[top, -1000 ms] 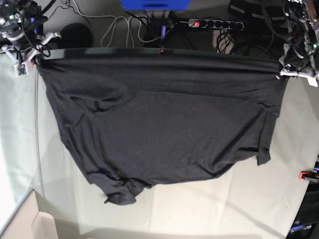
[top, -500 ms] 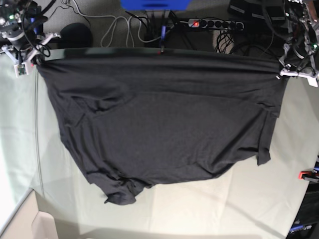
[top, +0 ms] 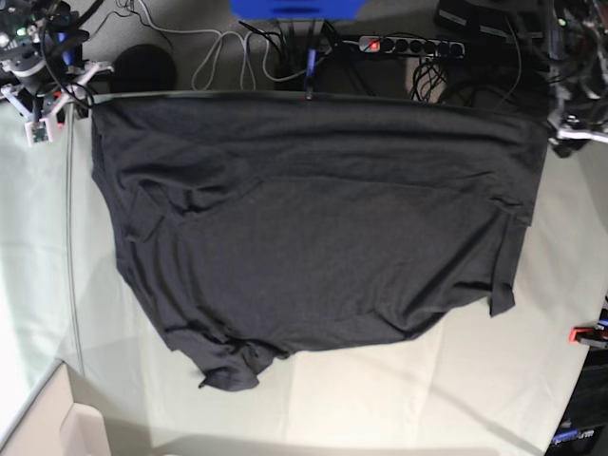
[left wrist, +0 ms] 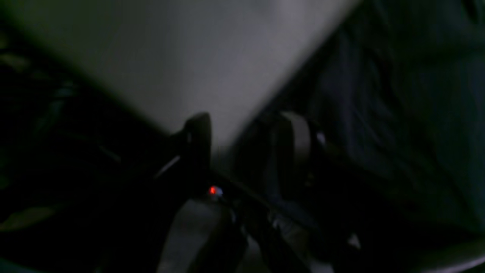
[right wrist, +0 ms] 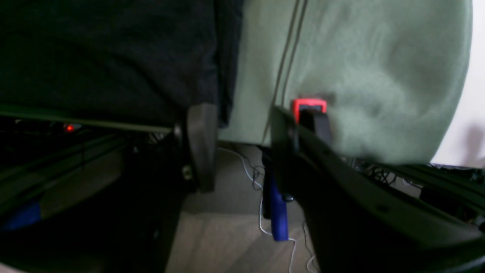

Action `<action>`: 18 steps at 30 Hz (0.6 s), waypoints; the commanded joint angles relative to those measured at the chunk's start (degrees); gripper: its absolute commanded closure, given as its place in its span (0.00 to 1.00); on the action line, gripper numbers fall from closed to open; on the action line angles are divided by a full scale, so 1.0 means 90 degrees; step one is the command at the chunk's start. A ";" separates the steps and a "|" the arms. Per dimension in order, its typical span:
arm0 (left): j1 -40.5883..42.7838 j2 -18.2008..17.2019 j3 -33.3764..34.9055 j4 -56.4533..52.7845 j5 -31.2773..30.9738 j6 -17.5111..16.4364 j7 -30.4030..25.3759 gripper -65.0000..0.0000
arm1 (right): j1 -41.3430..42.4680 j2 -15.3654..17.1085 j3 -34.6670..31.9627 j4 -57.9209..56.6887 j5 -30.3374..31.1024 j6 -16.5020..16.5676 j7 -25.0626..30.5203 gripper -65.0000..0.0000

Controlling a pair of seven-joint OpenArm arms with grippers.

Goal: Layout the t-shirt on the table in an organized manner, then fold the t-shirt properly
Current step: 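Release the left gripper and move it to the shirt's side seam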

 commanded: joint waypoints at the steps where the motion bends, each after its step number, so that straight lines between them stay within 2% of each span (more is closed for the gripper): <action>1: -0.0031 -0.0078 -0.0135 0.0262 -0.0075 -0.0052 -0.0100 0.57 | -0.0017 0.0068 0.0028 0.0104 0.0052 -0.0054 0.0095 0.63; 5: -0.0168 -0.0078 -0.0242 0.0682 -0.0084 -0.0052 -0.0120 0.57 | 0.0081 0.0078 0.0028 0.0104 0.0052 -0.0054 0.0095 0.63; 10: -0.1105 0.0079 -0.0194 0.0829 -0.0026 -0.0052 -0.0110 0.57 | 0.0120 0.0049 0.0028 0.0104 0.0052 -0.0054 0.0095 0.63; 13: -0.1848 0.0079 0.0217 0.0585 0.0052 -0.0013 -0.0110 0.57 | 0.0120 0.0049 0.0018 0.0104 0.0052 -0.0054 0.0095 0.63; 15: -0.2268 0.0069 0.0598 0.0350 0.0345 -0.0013 -0.0169 0.57 | 0.0120 0.0068 0.0018 0.0104 0.0043 -0.0054 0.0095 0.63; 18: -0.2932 0.0108 0.1096 -0.0158 0.1146 -0.0003 -0.0178 0.57 | 0.0120 0.0088 0.0018 0.0104 0.0033 -0.0054 0.0085 0.63</action>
